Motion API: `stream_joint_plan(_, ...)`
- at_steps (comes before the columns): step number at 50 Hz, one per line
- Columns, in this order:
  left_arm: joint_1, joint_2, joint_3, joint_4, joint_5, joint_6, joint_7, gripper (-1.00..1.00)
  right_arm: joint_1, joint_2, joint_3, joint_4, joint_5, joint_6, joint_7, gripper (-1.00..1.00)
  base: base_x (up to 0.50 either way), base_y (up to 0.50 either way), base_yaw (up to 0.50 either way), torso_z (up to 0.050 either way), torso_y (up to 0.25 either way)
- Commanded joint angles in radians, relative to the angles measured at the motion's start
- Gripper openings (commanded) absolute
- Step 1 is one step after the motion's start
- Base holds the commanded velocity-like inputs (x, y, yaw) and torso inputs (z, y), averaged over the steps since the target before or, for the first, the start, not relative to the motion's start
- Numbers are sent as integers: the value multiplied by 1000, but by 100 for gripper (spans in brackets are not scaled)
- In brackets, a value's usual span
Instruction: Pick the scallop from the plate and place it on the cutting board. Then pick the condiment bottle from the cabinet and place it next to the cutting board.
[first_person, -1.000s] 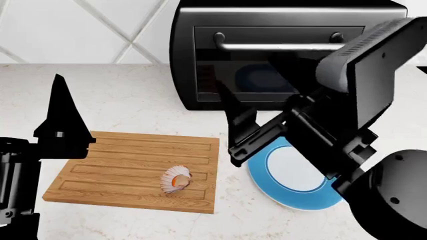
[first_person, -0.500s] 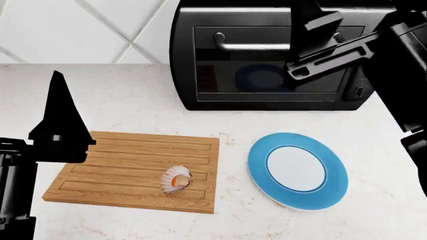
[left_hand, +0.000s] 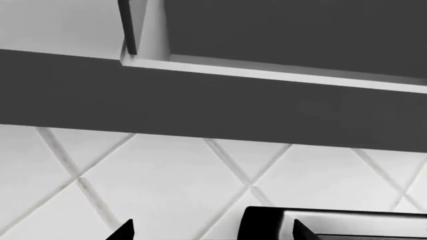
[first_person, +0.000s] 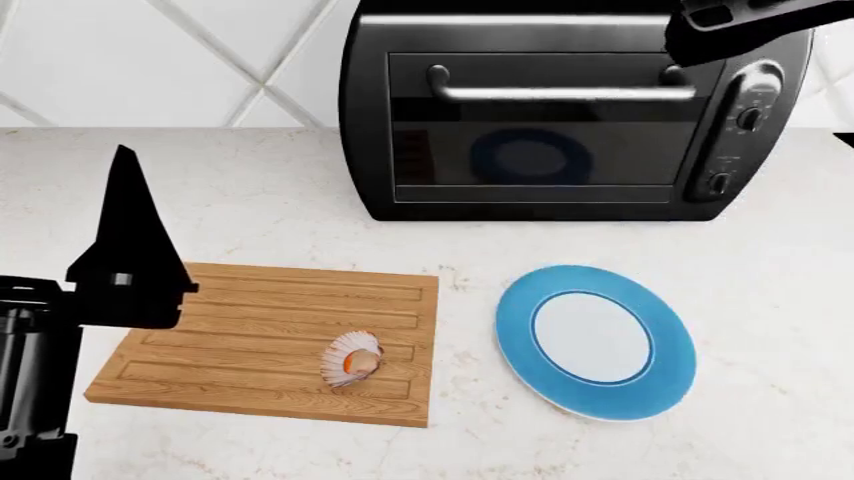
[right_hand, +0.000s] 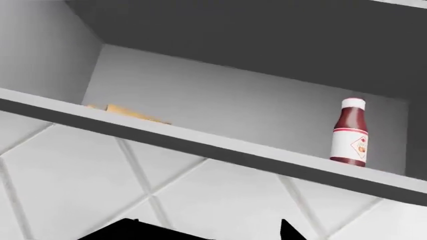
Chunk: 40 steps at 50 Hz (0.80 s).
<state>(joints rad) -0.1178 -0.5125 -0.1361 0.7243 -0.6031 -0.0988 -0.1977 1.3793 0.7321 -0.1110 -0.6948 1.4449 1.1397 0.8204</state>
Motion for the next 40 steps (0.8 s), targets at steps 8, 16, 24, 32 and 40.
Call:
stream_joint_plan(8, -6, -5, 13, 0, 2, -2, 0, 100, 73, 13, -22, 40, -6, 21, 11, 100, 0, -452, 0, 0, 0)
stream_joint_plan(16, -2, -9, 12, 7, 1, -4, -2, 100, 64, 12, -22, 37, -3, 13, 8, 100, 0, -500, 0, 0, 0)
stream_joint_plan(24, -6, -11, 15, 8, 1, -6, -5, 100, 87, 8, -36, 46, -13, 16, 1, 100, 0, -434, 0, 0, 0)
stream_joint_plan(32, -11, -19, 15, 20, -14, -22, -16, 100, 335, -79, -143, 225, -134, 50, -75, 100, 0, 0, 0, 0, 0)
stream_joint_plan(40, -24, -28, 19, 22, -31, -34, -16, 100, 581, -168, -304, 510, -368, -3, -258, 100, 0, 0, 0, 0, 0)
